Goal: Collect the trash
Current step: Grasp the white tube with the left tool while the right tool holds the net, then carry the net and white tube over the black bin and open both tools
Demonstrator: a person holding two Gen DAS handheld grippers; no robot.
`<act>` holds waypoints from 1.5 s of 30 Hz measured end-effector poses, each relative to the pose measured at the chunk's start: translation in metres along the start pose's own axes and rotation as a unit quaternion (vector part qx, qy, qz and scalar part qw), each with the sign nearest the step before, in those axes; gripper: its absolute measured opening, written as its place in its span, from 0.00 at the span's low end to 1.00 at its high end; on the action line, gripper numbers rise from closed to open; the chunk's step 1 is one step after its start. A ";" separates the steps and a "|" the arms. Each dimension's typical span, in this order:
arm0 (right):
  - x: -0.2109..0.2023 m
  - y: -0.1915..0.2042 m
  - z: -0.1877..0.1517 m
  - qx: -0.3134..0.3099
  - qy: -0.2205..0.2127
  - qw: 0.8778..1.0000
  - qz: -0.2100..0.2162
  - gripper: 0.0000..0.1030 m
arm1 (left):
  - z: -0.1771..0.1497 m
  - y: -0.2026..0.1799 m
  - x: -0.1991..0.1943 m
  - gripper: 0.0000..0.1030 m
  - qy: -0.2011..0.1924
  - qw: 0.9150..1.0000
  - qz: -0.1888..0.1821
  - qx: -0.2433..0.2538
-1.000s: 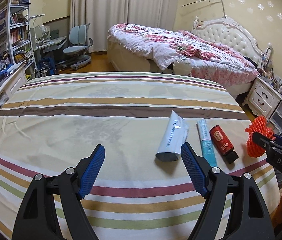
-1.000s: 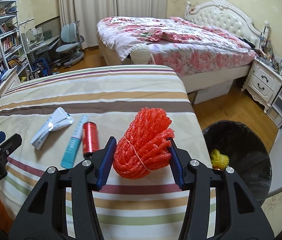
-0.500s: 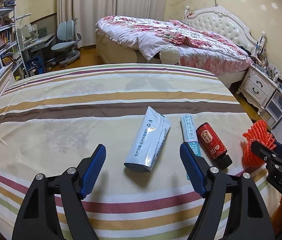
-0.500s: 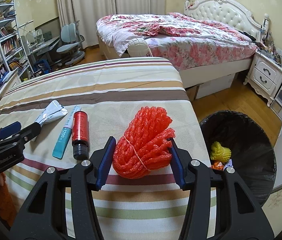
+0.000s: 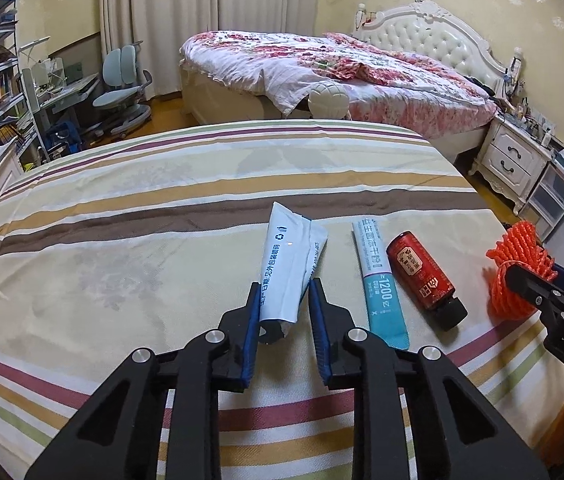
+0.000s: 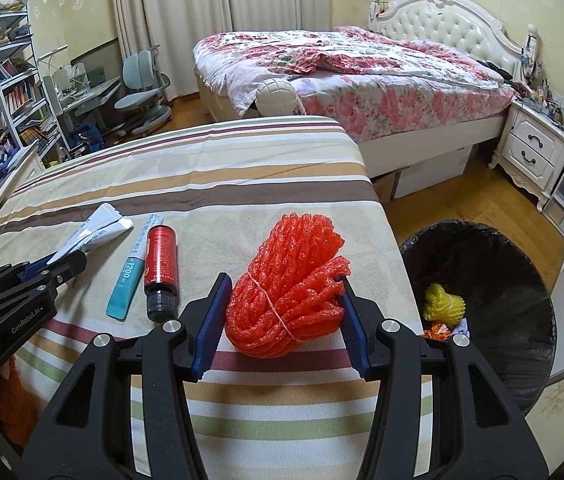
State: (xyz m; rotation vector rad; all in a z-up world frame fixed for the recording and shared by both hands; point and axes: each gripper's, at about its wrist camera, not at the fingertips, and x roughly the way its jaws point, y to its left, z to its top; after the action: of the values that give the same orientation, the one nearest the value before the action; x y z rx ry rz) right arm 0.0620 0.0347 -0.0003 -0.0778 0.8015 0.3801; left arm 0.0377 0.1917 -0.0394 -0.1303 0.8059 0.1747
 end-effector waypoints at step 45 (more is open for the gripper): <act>-0.045 -0.152 -0.019 0.088 -0.042 0.989 -0.108 0.49 | 0.013 -0.204 -0.024 0.20 -0.060 0.980 -0.145 0.123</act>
State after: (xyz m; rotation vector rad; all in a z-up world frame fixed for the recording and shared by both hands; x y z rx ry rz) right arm 0.0752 -0.1247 0.0076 0.0173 0.7327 0.1062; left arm 0.0720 -0.0078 -0.0032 -0.0031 0.6735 -0.1907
